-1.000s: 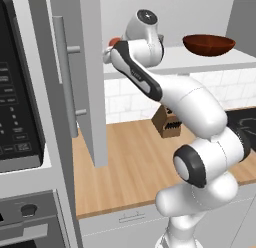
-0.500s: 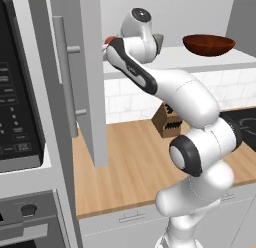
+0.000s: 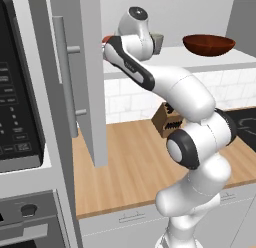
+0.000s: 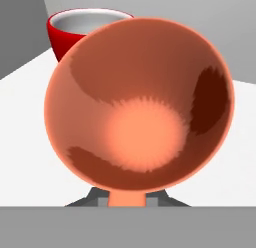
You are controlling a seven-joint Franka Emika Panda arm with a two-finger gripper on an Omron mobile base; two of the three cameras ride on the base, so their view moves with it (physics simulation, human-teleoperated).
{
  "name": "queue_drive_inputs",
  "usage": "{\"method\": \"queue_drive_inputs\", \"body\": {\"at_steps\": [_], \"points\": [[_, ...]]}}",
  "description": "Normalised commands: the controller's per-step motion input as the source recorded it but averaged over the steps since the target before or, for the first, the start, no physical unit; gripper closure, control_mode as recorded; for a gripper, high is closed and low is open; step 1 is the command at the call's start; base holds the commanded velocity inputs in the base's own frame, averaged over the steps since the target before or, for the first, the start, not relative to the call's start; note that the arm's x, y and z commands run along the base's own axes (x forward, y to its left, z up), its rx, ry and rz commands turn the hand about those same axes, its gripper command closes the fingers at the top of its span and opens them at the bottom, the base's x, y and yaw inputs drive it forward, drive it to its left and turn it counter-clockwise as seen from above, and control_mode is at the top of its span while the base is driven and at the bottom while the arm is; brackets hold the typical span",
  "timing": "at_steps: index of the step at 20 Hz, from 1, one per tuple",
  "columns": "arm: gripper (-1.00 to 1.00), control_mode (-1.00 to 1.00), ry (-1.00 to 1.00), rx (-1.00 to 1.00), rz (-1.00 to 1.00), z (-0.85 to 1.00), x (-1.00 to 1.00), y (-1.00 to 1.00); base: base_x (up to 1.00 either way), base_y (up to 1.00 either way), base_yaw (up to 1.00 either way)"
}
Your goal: Gather all objects into one cabinet and sort the glasses and bowls to opposite sides.
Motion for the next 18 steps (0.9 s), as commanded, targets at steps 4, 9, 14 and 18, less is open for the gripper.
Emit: {"method": "queue_drive_inputs", "body": {"at_steps": [4, 9, 14, 18], "points": [[-1.00, -1.00, 0.00, 0.00, 0.03, -0.08, 0.07, 0.00, 0.00, 0.00, 0.00], [-1.00, -1.00, 0.00, 0.00, 0.02, -0.01, 0.14, 0.03, 0.00, 0.00, 0.00], [-1.00, -1.00, 0.00, 0.00, 0.04, 0.00, 0.19, 0.00, 0.00, 0.00, 0.00], [-1.00, -1.00, 0.00, 0.00, 0.05, 0.00, 0.18, 0.00, 0.00, 0.00, 0.00]]}}
